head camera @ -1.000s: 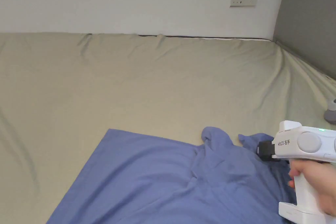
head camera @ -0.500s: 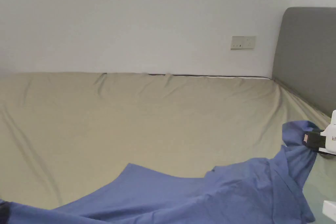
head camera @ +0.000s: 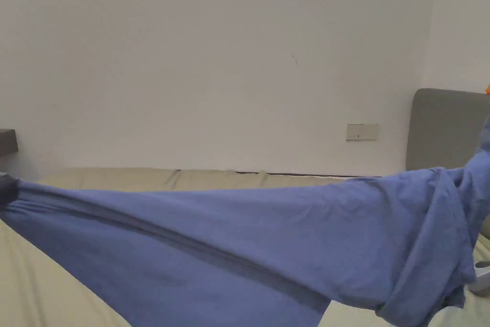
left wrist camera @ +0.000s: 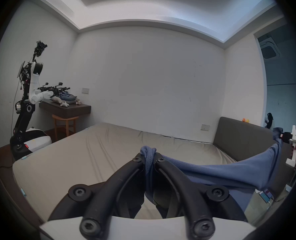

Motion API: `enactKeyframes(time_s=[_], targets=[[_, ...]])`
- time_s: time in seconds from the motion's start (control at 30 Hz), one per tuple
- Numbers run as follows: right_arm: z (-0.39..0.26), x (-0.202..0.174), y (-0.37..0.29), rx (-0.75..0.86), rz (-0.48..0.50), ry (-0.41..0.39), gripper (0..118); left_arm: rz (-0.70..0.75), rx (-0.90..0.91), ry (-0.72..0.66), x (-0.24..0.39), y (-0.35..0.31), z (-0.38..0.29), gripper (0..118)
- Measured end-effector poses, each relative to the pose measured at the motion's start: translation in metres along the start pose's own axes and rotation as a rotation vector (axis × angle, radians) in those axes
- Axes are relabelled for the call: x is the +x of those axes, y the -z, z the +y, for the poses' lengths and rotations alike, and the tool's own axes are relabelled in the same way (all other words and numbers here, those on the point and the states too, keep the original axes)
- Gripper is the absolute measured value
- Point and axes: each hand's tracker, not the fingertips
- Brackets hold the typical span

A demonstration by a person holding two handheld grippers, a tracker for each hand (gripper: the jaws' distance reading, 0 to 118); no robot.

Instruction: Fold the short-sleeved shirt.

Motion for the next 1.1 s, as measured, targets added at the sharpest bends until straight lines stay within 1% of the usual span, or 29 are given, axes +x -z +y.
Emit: enactKeyframes(time_s=[0.07, 0.2, 0.27, 0.33, 0.37, 0.4, 0.43, 0.5, 0.53, 0.57, 0.63, 0.67, 0.7, 0.73, 0.77, 0.8, 0.83, 0.9, 0.93, 1.1], targets=[[0.013, -0.004, -0.003, 0.016, -0.008, -0.039, 4, 0.007, -0.004, 0.01, 0.004, 0.005, 0.014, 4], [0.029, -0.009, -0.001, 0.051, -0.003, -0.064, 3, 0.024, 0.008, 0.006, 0.01, 0.015, 0.034, 4], [0.029, -0.014, 0.01, 0.036, -0.02, -0.084, 3, 0.042, 0.001, 0.022, 0.015, 0.027, 0.04, 4], [0.026, -0.02, 0.025, 0.036, -0.049, -0.156, 4, 0.062, -0.022, 0.065, 0.02, 0.046, 0.041, 4], [0.026, -0.025, 0.034, 0.068, -0.044, -0.207, 4, 0.078, -0.036, 0.096, 0.023, 0.058, 0.041, 4], [0.022, -0.027, 0.048, 0.052, -0.047, -0.194, 4, 0.093, -0.047, 0.105, 0.027, 0.072, 0.041, 4], [0.016, -0.029, 0.063, 0.012, -0.061, -0.174, 3, 0.124, -0.057, 0.147, 0.03, 0.088, 0.04, 4], [0.007, -0.035, 0.092, 0.011, -0.076, -0.214, 4, 0.152, -0.065, 0.256, 0.04, 0.117, 0.035, 4], [0.002, -0.037, 0.11, 0.008, -0.079, -0.221, 4, 0.158, -0.057, 0.28, 0.042, 0.131, 0.034, 4], [-0.003, -0.038, 0.125, -0.008, -0.088, -0.219, 3, 0.164, -0.054, 0.283, 0.043, 0.146, 0.034, 4], [-0.022, -0.047, 0.15, -0.071, -0.136, -0.179, 4, 0.182, -0.044, 0.264, 0.045, 0.181, 0.03, 4], [-0.026, -0.054, 0.163, 0.003, -0.141, -0.26, 4, 0.201, -0.049, 0.265, 0.047, 0.197, 0.025, 4], [-0.034, -0.059, 0.18, -0.002, -0.161, -0.291, 3, 0.242, -0.058, 0.304, 0.05, 0.214, 0.019, 4], [-0.038, -0.064, 0.191, 0.033, -0.159, -0.336, 3, 0.258, -0.06, 0.332, 0.053, 0.23, 0.013, 4], [-0.044, -0.068, 0.207, 0.047, -0.167, -0.363, 4, 0.269, -0.045, 0.362, 0.055, 0.246, 0.007, 4], [-0.051, -0.071, 0.226, 0.018, -0.173, -0.339, 3, 0.271, -0.037, 0.369, 0.057, 0.262, 0.004, 4], [-0.054, -0.075, 0.242, 0.026, -0.176, -0.361, 3, 0.27, -0.033, 0.364, 0.057, 0.278, 0.003, 4], [-0.064, -0.079, 0.265, 0.033, -0.173, -0.344, 4, 0.295, -0.042, 0.345, 0.056, 0.308, 0.0, 4], [-0.072, -0.082, 0.279, 0.051, -0.176, -0.351, 4, 0.309, -0.046, 0.329, 0.055, 0.324, -0.003, 4], [-0.107, -0.093, 0.337, 0.041, -0.181, -0.4, 3, 0.355, -0.041, 0.278, 0.048, 0.385, -0.022, 4]])
